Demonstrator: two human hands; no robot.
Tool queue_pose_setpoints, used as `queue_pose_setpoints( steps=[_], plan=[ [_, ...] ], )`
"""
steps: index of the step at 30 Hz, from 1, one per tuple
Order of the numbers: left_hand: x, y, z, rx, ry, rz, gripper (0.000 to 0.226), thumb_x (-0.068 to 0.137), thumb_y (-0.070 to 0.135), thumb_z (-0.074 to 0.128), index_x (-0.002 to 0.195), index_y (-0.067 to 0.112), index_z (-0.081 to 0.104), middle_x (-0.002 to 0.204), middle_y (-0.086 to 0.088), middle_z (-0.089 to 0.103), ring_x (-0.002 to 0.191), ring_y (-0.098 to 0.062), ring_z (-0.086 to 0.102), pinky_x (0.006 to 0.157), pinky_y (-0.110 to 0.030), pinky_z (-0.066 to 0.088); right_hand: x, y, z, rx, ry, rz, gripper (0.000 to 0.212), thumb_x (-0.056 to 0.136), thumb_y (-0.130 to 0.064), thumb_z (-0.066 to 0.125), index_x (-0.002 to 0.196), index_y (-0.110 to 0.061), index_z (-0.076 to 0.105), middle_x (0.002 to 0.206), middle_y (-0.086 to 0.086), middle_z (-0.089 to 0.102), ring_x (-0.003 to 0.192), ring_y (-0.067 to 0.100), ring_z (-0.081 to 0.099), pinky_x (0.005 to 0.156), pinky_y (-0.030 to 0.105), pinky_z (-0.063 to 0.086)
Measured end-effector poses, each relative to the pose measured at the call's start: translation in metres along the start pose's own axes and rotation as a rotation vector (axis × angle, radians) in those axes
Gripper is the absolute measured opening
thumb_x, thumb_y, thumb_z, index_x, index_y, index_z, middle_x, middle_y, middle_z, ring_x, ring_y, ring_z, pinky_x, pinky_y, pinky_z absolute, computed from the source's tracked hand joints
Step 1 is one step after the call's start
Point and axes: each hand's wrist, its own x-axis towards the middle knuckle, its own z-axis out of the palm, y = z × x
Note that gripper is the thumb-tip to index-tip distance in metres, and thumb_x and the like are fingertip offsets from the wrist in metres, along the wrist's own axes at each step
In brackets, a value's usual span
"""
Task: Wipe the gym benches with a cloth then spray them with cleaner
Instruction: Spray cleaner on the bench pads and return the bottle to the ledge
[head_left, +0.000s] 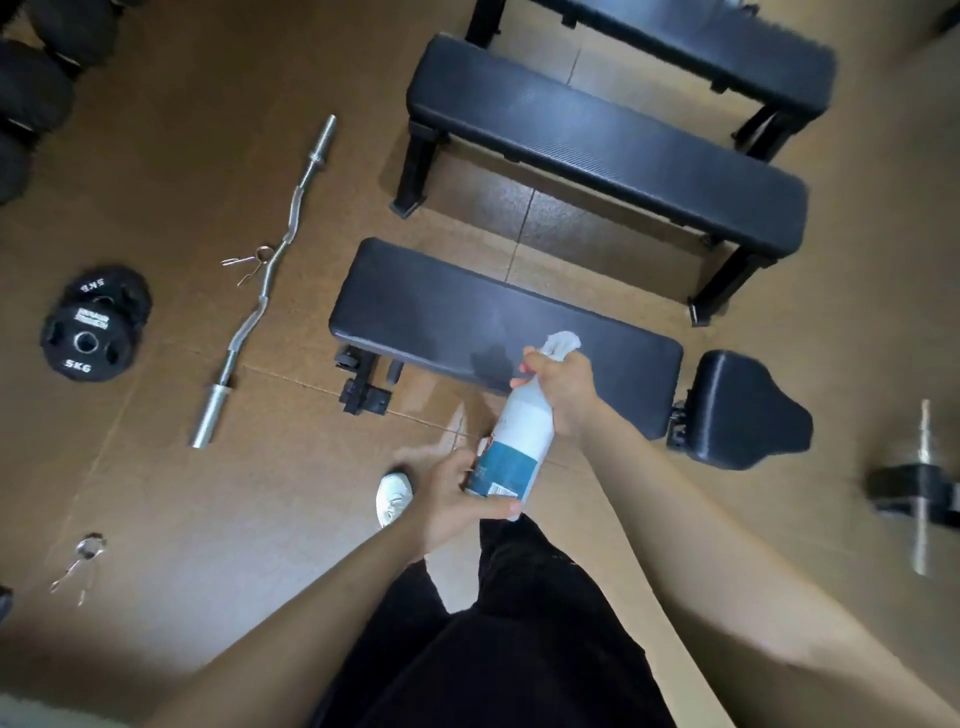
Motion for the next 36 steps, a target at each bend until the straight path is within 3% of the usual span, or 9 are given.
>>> queue_pose_setpoints(
  steps=[4,8,13,16,21,24,27,32,36],
  plan=[
    [0.001,0.004,0.015,0.053,-0.125,-0.019,0.068,0.056,0.046,0.095,0.112,0.024,0.064,0.105,0.003,0.074,0.099,-0.017,0.072,0.093,-0.038,0.054,-0.015,0.005,-0.036,0.033,0.111,0.011,0.021,0.097,-0.01,0.064,0.08,-0.006,0.052,0.07,0.013,0.059,0.055,0.025,0.067,0.065,0.04,0.058],
    [-0.001,0.017,0.048,0.058,-0.199,-0.008,0.067,0.059,0.04,0.094,0.115,0.02,0.064,0.107,0.002,0.074,0.096,-0.011,0.073,0.088,-0.029,0.055,-0.027,0.003,-0.083,0.125,0.132,0.0,0.013,0.091,0.0,0.068,0.093,-0.004,0.056,0.095,0.017,0.062,0.065,0.034,0.067,0.064,0.041,0.059],
    [0.005,0.036,0.114,0.18,-0.26,0.035,0.045,0.065,0.034,0.093,0.096,0.023,0.062,0.09,0.011,0.071,0.081,-0.001,0.065,0.073,-0.018,0.05,-0.031,0.011,-0.163,0.154,0.218,0.038,0.018,0.095,-0.023,0.07,0.094,-0.013,0.055,0.09,0.011,0.067,0.065,0.024,0.071,0.08,0.047,0.062],
    [0.01,0.035,0.171,0.219,-0.241,0.039,0.055,0.063,0.033,0.095,0.105,0.018,0.062,0.102,0.0,0.071,0.088,-0.007,0.065,0.075,-0.023,0.052,-0.032,0.021,-0.226,0.171,0.218,0.024,0.018,0.097,-0.024,0.067,0.099,-0.011,0.055,0.089,0.01,0.065,0.066,0.022,0.07,0.073,0.04,0.06],
    [0.014,0.036,0.288,0.276,-0.266,0.019,0.05,0.072,0.024,0.093,0.11,0.019,0.061,0.099,0.002,0.072,0.08,-0.004,0.069,0.068,-0.018,0.054,-0.032,0.039,-0.346,0.175,0.194,-0.028,0.024,0.091,-0.013,0.074,0.104,-0.002,0.058,0.094,0.018,0.066,0.059,0.026,0.072,0.061,0.038,0.06],
    [0.016,0.038,0.353,0.323,-0.287,0.021,0.059,0.065,0.031,0.095,0.113,0.021,0.061,0.1,0.004,0.073,0.087,-0.007,0.071,0.08,-0.026,0.06,-0.031,0.052,-0.413,0.191,0.257,-0.048,0.026,0.094,-0.016,0.071,0.107,0.001,0.056,0.083,0.014,0.065,0.056,0.023,0.07,0.054,0.033,0.061],
    [0.017,0.041,0.406,0.384,-0.318,0.032,0.062,0.065,0.036,0.095,0.115,0.022,0.062,0.105,0.003,0.072,0.09,-0.008,0.071,0.085,-0.028,0.06,-0.031,0.067,-0.47,0.229,0.296,-0.02,0.029,0.095,-0.022,0.07,0.113,-0.004,0.055,0.083,0.012,0.066,0.066,0.025,0.071,0.07,0.042,0.063],
    [0.031,0.048,0.478,0.478,-0.349,0.033,0.04,0.074,0.022,0.091,0.096,0.021,0.058,0.085,0.006,0.067,0.061,0.01,0.06,0.059,-0.01,0.046,-0.024,0.083,-0.548,0.25,0.249,-0.054,0.048,0.087,-0.028,0.078,0.123,-0.005,0.056,0.106,0.02,0.07,0.069,0.027,0.075,0.076,0.051,0.063],
    [0.052,0.055,0.517,0.523,-0.375,0.046,0.05,0.067,0.024,0.095,0.099,0.02,0.057,0.092,0.001,0.07,0.072,0.0,0.063,0.068,-0.023,0.054,-0.013,0.088,-0.589,0.249,0.334,-0.107,0.038,0.091,-0.031,0.075,0.11,-0.001,0.061,0.094,0.018,0.07,0.067,0.027,0.071,0.075,0.046,0.061]
  ],
)
